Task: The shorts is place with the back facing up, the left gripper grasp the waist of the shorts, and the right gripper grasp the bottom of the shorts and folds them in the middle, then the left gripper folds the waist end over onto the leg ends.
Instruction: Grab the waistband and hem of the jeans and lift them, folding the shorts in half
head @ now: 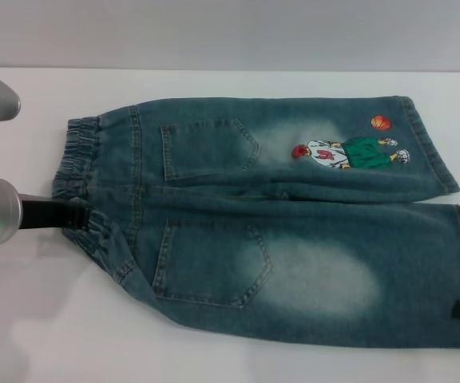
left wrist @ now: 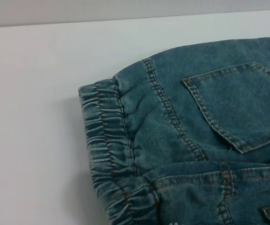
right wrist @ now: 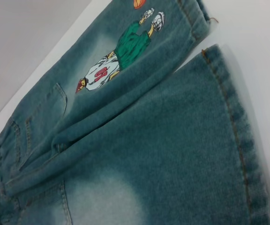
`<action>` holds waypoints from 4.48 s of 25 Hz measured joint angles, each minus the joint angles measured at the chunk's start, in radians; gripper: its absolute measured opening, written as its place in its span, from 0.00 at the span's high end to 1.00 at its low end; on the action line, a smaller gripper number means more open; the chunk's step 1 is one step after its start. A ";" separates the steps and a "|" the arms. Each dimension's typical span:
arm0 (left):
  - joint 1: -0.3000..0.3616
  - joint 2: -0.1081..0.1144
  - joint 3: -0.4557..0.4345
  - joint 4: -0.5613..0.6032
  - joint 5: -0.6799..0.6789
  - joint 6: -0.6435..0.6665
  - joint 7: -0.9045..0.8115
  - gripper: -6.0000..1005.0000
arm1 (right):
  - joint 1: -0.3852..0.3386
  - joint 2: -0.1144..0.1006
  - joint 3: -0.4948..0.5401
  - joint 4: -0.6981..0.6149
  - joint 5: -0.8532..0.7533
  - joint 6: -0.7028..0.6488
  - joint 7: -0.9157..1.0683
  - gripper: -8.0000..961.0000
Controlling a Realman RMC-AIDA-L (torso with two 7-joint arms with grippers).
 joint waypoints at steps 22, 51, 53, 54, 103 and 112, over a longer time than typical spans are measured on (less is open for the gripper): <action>0.001 0.000 -0.003 0.001 0.000 0.000 0.004 0.96 | 0.005 0.002 0.024 0.025 -0.011 -0.011 0.011 0.38; 0.002 0.000 -0.008 -0.002 0.002 -0.009 0.004 0.96 | -0.035 0.000 0.037 0.082 -0.020 -0.002 0.043 0.38; 0.000 0.000 -0.008 -0.002 0.002 -0.010 0.004 0.96 | -0.037 0.000 0.037 0.081 -0.024 -0.004 0.044 0.38; 0.000 0.000 -0.008 -0.002 0.002 -0.010 0.004 0.96 | -0.037 0.000 0.037 0.081 -0.024 -0.004 0.044 0.38; -0.006 0.000 -0.008 0.004 0.000 -0.010 0.005 0.96 | -0.034 0.002 0.046 0.078 -0.049 -0.026 0.049 0.38; -0.006 0.000 -0.008 0.000 0.000 -0.009 0.005 0.96 | -0.022 0.002 0.042 0.070 -0.071 -0.035 0.050 0.39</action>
